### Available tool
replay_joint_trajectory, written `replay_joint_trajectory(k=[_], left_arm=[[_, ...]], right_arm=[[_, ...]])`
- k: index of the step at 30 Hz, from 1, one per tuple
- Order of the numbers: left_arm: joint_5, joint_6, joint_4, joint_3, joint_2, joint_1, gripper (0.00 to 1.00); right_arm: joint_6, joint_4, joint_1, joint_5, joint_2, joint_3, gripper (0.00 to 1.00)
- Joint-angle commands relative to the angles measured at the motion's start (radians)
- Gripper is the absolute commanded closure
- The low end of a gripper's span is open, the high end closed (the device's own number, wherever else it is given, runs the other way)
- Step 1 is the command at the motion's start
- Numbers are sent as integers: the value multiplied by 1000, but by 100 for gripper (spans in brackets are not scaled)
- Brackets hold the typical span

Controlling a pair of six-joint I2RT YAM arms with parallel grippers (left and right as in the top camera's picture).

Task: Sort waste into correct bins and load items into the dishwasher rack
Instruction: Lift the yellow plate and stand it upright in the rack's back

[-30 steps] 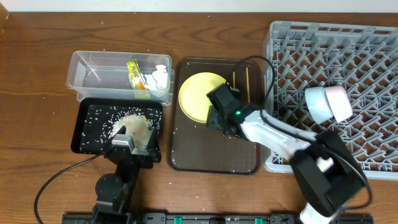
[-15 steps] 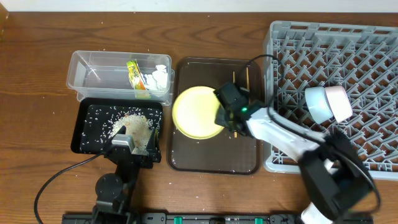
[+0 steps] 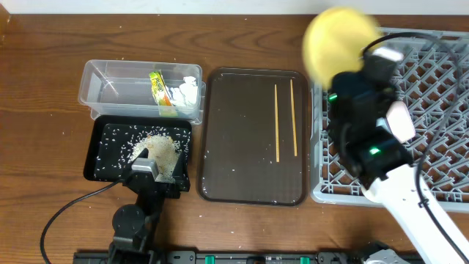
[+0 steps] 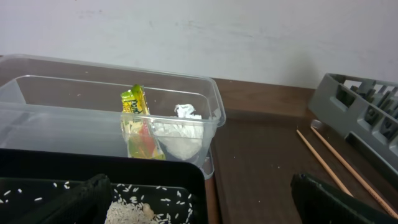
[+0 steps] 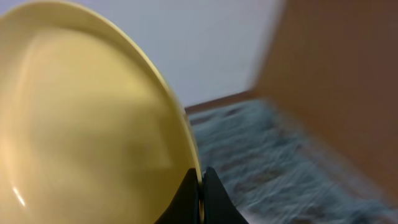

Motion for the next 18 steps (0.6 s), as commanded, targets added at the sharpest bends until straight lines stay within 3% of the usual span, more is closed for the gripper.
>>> replay_joint_trajectory(k=[1,5,9,18], left_arm=[[10,-1,-16,-26,-6,6,6],[10,-1,-16,-26,-6,6,6],[10,-1,-16,-26,-6,6,6],[10,-1,-16,-26,-6,6,6]], right_arm=[[-277,128,-129,194,33,0,99],[-348,309,-263,193,108,0,99],[-364,377,-332,193,221,0,99],[-400,548,-359,167,493,0,99]])
